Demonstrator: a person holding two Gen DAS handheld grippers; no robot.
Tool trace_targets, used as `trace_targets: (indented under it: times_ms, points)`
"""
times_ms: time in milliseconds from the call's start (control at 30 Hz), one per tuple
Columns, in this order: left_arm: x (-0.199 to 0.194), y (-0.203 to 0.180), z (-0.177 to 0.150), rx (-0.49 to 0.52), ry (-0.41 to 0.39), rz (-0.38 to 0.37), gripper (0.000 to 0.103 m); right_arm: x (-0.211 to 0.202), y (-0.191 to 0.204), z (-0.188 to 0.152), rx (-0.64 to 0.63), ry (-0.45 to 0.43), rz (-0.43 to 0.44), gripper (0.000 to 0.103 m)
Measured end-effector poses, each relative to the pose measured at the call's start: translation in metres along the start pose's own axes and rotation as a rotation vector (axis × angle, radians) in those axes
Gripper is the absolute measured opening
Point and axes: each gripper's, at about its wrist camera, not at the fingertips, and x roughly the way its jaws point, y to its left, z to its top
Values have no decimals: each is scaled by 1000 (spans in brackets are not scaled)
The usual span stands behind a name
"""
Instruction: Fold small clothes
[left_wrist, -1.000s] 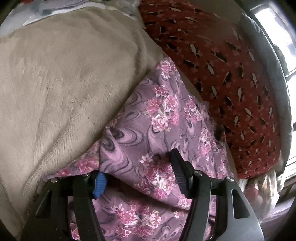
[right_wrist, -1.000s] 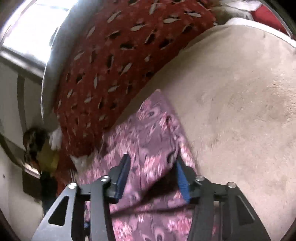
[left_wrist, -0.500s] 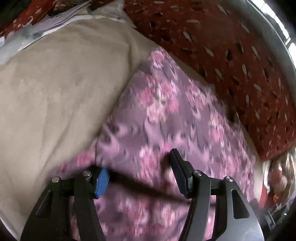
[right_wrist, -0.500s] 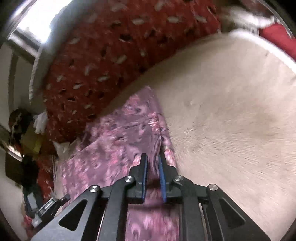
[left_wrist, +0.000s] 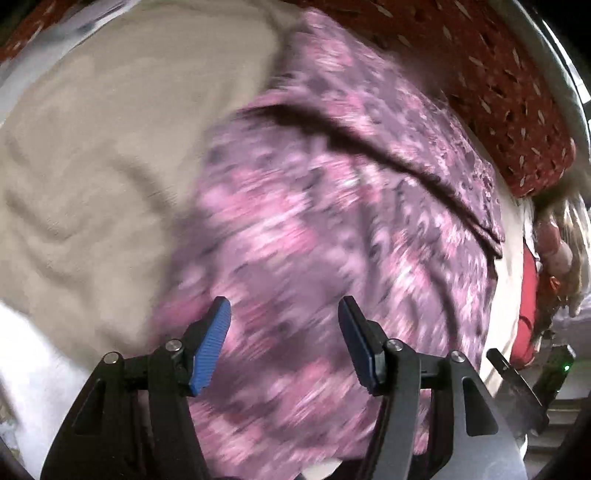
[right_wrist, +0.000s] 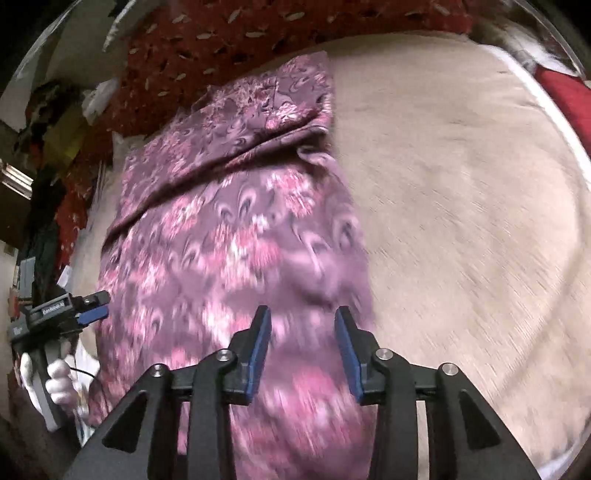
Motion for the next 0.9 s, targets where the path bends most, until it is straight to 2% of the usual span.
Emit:
trace_targets:
  times_ms: [67, 167, 300, 400, 533, 633, 667, 700, 733, 800, 833, 900]
  points:
    - [-10, 28, -14, -11, 20, 16, 59, -17, -11, -19, 7, -18, -13, 49]
    - [-14, 61, -37, -34, 70, 39, 59, -31, -31, -48, 52, -23, 4, 51]
    - [-12, 87, -63, -75, 147, -20, 59, -33, -58, -90, 140, -7, 90, 52]
    - [-15, 89, -83, -64, 193, -109, 60, -29, -67, -113, 205, -6, 181, 52]
    - [-29, 72, -97, 32, 155, -77, 65, -23, -60, -127, 234, -14, 268, 55]
    - [-34, 60, -103, 79, 124, -46, 65, -18, -51, -129, 195, 0, 245, 55]
    - [-33, 55, -105, 96, 111, -25, 63, -18, -47, -130, 171, -1, 231, 55]
    - [-34, 50, -108, 119, 93, 6, 51, -19, -44, -130, 147, -2, 214, 54]
    - [-35, 44, -112, 152, 66, 49, 47, -19, -40, -131, 125, 4, 189, 48]
    - [-38, 35, -116, 188, 28, 75, 34, -22, -36, -135, 92, 5, 182, 32]
    - [-41, 32, -117, 201, 10, 85, 28, -25, -33, -136, 75, -9, 195, 19]
    - [-46, 31, -115, 215, 0, 74, 3, -32, -26, -137, 32, -35, 190, 15]
